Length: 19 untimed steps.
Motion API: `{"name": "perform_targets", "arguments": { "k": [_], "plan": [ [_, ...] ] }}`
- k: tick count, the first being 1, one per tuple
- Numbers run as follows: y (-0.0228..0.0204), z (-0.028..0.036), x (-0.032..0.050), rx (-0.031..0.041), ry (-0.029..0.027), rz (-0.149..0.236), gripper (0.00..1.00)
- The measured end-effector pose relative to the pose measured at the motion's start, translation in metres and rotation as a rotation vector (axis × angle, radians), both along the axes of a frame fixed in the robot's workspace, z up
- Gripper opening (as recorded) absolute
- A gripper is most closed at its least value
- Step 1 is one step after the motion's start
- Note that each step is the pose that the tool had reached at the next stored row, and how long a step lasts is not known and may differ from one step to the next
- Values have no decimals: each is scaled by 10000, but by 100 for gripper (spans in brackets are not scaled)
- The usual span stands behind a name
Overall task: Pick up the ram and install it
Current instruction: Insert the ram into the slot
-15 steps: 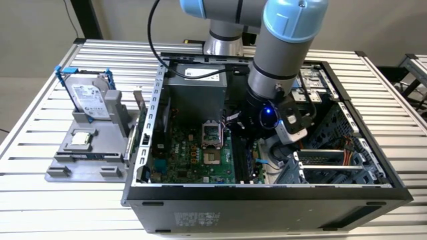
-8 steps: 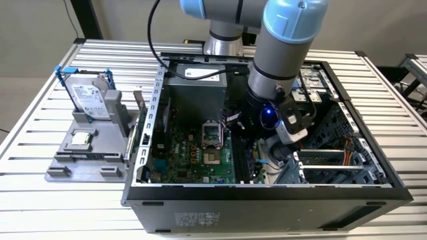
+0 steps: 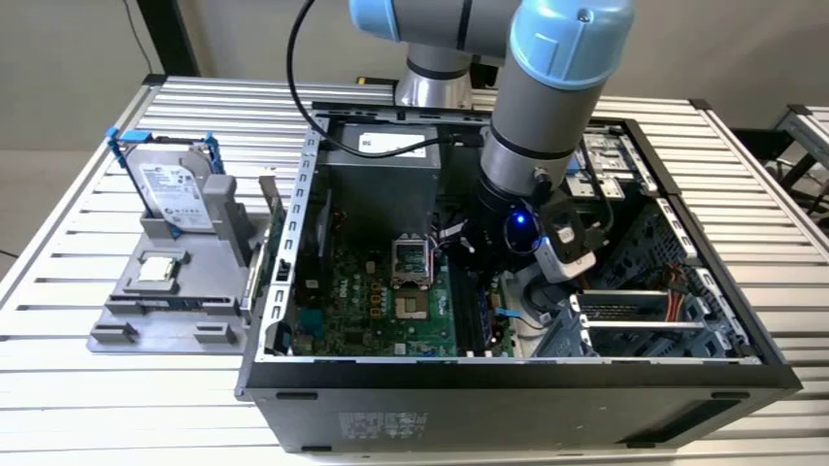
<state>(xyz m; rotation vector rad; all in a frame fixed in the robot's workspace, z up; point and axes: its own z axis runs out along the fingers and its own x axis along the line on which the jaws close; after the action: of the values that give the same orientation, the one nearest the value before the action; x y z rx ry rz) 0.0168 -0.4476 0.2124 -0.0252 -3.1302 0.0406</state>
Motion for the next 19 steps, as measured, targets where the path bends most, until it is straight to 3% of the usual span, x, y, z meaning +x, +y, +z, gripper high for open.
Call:
{"name": "perform_targets", "arguments": {
  "k": [10, 11, 15, 19],
  "plan": [
    [0, -1, 0, 2, 19, 1, 0],
    [0, 0, 0, 1, 21, 0, 100],
    [0, 7, 0, 11, 22, 0, 100],
    [0, 179, 0, 12, 29, -30, 100]
  ]
}}
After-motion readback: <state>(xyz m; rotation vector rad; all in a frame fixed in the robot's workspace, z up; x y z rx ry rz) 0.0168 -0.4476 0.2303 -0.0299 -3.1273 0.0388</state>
